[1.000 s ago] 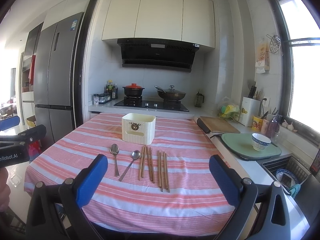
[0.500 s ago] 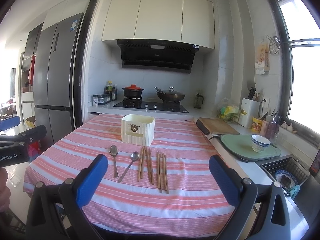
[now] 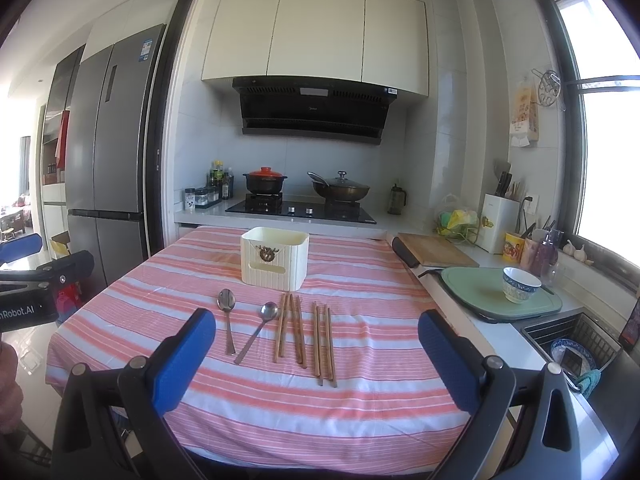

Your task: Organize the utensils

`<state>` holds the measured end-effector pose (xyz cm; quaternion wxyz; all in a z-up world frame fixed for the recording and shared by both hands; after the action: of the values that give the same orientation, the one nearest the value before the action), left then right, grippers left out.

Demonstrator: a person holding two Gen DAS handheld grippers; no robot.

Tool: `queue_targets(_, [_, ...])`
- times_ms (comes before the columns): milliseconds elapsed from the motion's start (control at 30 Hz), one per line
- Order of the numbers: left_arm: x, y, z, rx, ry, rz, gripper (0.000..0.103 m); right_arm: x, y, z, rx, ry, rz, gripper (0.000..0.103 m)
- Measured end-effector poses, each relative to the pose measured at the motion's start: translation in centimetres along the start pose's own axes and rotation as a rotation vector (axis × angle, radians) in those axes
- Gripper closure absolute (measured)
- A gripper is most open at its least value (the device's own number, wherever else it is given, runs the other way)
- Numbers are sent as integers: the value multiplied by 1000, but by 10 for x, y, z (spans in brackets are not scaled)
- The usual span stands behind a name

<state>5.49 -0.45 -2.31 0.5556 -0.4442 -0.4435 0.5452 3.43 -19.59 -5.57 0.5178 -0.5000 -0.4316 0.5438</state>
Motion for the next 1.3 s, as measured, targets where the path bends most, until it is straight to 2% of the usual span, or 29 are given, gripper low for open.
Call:
queue_targets(400, [1,4,-6,32,-15,-2,0,-1,5,-6,16,8,-9,0])
queue_targets(833, [10,23,-43,157,-21,57,0,-6,14,-21,52,29,-13,0])
queue_targets(1000, [6,34,-74,218,-21,39,0,-14,24,-39,89,31,-24,0])
queue_targets(1167, [7,46,-124,298,-11,47,0,-32,40,-74,127,5,-31,0])
queue_targets(1300, [7,65,-172,393,3,71,0,-47,71,-127,238,-8,6,0])
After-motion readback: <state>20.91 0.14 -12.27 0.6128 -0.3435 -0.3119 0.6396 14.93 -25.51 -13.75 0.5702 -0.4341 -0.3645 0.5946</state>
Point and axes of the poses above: each gripper's, at about its wrist camera, not at the fingertips, and z roughly against the way its jaws point, x to its left, y to its underside, the point moved 5 cm from there along -z, roughly the way its jaws point, and after that the axes turned 9 degrees about -x, right-handed, at the moved point
